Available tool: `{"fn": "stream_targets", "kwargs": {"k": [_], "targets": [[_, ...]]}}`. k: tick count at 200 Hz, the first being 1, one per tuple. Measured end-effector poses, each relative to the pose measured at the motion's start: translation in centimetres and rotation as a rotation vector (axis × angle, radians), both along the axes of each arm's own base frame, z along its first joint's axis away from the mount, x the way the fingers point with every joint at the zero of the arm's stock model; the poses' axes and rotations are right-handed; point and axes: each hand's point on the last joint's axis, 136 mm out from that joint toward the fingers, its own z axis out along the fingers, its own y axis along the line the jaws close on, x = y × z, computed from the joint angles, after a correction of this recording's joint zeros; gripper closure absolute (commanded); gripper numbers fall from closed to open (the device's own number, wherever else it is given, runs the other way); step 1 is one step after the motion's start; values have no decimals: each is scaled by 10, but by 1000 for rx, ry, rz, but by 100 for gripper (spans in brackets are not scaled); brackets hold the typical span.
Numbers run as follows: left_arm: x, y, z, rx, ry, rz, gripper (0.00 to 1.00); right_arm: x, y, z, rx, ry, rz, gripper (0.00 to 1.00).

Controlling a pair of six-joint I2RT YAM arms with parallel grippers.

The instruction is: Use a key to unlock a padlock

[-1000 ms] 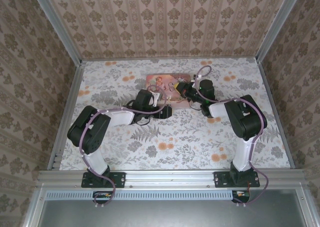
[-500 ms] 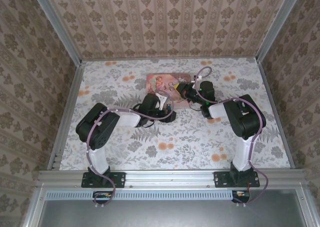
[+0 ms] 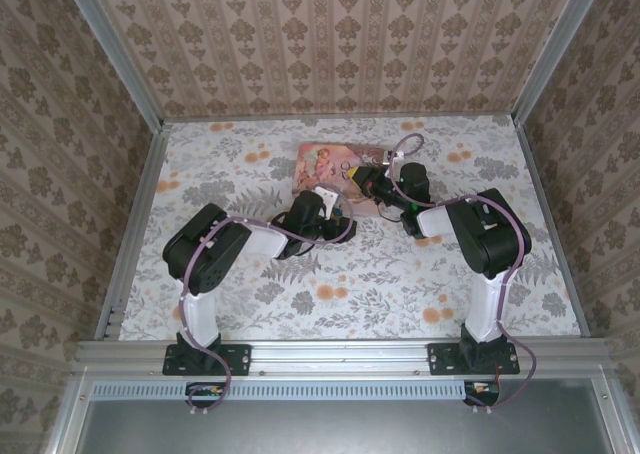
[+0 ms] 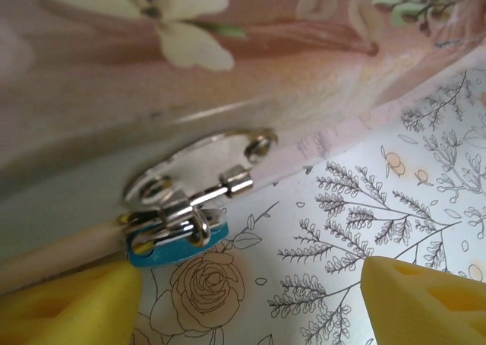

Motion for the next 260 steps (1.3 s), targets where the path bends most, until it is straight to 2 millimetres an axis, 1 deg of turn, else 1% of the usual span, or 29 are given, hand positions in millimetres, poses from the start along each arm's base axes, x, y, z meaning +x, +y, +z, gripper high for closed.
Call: {"fn": "stream_targets", "kwargs": {"k": [75, 118, 146, 171, 260], "targets": [[8, -4, 19, -153, 32, 38, 24, 0, 0, 0, 0, -2, 0, 100], [8, -5, 24, -201, 54, 42, 24, 0, 0, 0, 0, -2, -1, 100], [9, -6, 23, -213, 59, 45, 24, 0, 0, 0, 1, -4, -1, 100], [9, -6, 11, -202, 71, 48, 23, 0, 0, 0, 1, -5, -1, 100], [10, -9, 14, -232, 81, 46, 25, 1, 0, 0, 3, -9, 0, 100]]}}
